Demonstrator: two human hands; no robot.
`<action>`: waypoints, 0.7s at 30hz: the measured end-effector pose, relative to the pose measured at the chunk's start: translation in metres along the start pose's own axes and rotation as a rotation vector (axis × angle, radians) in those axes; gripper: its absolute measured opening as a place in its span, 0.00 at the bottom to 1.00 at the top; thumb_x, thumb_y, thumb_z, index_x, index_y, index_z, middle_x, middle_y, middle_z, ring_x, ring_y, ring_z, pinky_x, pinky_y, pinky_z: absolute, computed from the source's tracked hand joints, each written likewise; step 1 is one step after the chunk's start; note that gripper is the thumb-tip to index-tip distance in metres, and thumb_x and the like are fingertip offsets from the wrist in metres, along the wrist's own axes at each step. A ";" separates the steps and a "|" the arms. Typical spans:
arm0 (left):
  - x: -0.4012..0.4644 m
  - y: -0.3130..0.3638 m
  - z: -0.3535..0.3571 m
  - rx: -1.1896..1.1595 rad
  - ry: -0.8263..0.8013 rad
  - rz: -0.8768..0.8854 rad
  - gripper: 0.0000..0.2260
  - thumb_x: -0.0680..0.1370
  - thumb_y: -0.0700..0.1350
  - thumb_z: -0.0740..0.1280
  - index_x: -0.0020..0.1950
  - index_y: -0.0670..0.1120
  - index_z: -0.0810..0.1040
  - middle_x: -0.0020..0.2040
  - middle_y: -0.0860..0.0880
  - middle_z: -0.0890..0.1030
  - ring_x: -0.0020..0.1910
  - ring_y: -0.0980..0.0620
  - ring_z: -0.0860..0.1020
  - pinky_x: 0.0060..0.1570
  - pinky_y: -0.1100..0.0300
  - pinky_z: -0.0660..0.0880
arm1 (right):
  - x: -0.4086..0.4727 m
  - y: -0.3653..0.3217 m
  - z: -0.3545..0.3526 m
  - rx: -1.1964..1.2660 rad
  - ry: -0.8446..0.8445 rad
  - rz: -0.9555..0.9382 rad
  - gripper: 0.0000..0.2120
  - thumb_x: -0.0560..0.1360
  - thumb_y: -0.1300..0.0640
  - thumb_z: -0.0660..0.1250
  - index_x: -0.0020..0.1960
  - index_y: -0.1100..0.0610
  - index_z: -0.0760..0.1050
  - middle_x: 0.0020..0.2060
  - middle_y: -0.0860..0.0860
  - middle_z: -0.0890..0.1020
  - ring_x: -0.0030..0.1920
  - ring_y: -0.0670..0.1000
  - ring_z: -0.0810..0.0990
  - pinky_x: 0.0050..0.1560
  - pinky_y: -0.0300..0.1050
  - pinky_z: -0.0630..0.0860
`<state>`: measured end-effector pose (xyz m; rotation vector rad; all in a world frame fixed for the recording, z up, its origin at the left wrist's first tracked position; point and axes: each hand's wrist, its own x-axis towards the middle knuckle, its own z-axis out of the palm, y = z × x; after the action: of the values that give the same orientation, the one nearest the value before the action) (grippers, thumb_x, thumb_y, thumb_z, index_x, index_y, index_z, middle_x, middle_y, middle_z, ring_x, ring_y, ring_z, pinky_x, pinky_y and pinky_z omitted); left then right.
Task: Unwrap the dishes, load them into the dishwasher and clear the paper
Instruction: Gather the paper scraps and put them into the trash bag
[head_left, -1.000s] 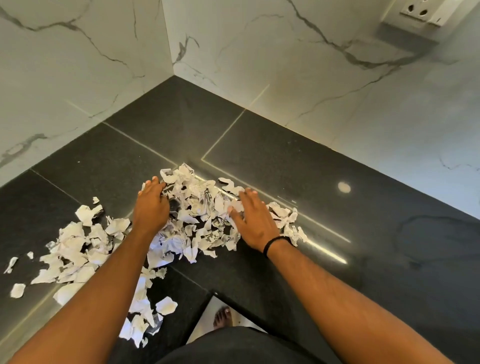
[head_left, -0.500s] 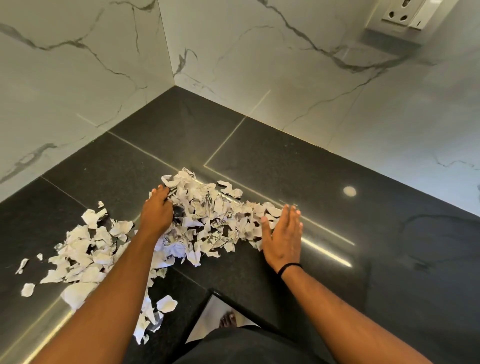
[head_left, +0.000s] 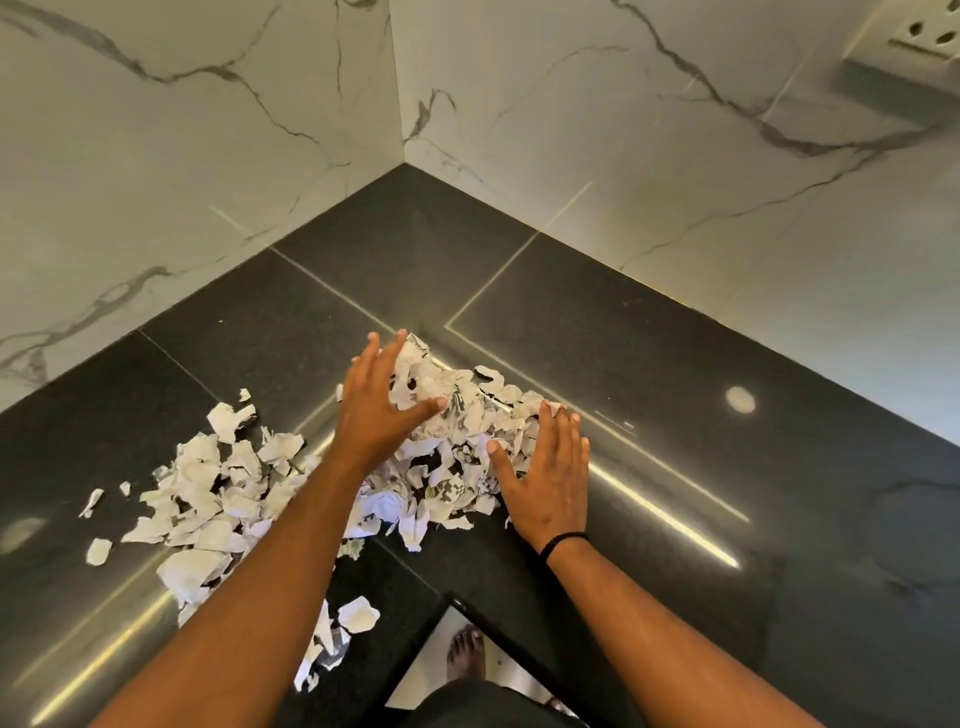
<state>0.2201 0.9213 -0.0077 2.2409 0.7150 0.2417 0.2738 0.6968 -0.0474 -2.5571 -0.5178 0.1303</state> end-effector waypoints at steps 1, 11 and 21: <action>0.002 -0.002 0.004 0.031 -0.032 0.005 0.47 0.69 0.64 0.75 0.80 0.64 0.52 0.83 0.51 0.50 0.81 0.43 0.51 0.75 0.36 0.51 | 0.003 -0.005 0.002 0.011 -0.007 -0.032 0.46 0.76 0.25 0.49 0.82 0.52 0.44 0.82 0.55 0.48 0.82 0.52 0.42 0.80 0.52 0.42; 0.010 -0.004 0.025 0.026 0.138 0.175 0.15 0.72 0.41 0.76 0.58 0.48 0.83 0.56 0.51 0.82 0.56 0.51 0.79 0.58 0.50 0.77 | 0.036 -0.036 0.021 0.193 -0.033 -0.184 0.40 0.76 0.43 0.69 0.81 0.57 0.56 0.80 0.54 0.58 0.81 0.52 0.52 0.80 0.51 0.55; 0.018 0.021 0.025 -0.370 0.181 0.015 0.12 0.78 0.34 0.67 0.53 0.50 0.82 0.50 0.55 0.84 0.47 0.67 0.80 0.50 0.65 0.79 | 0.062 -0.094 0.026 0.735 0.060 0.069 0.24 0.78 0.61 0.63 0.74 0.54 0.71 0.66 0.48 0.78 0.67 0.45 0.75 0.69 0.48 0.72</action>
<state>0.2528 0.9043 -0.0106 1.8870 0.6850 0.5449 0.2945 0.8076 -0.0214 -1.8519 -0.2827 0.2208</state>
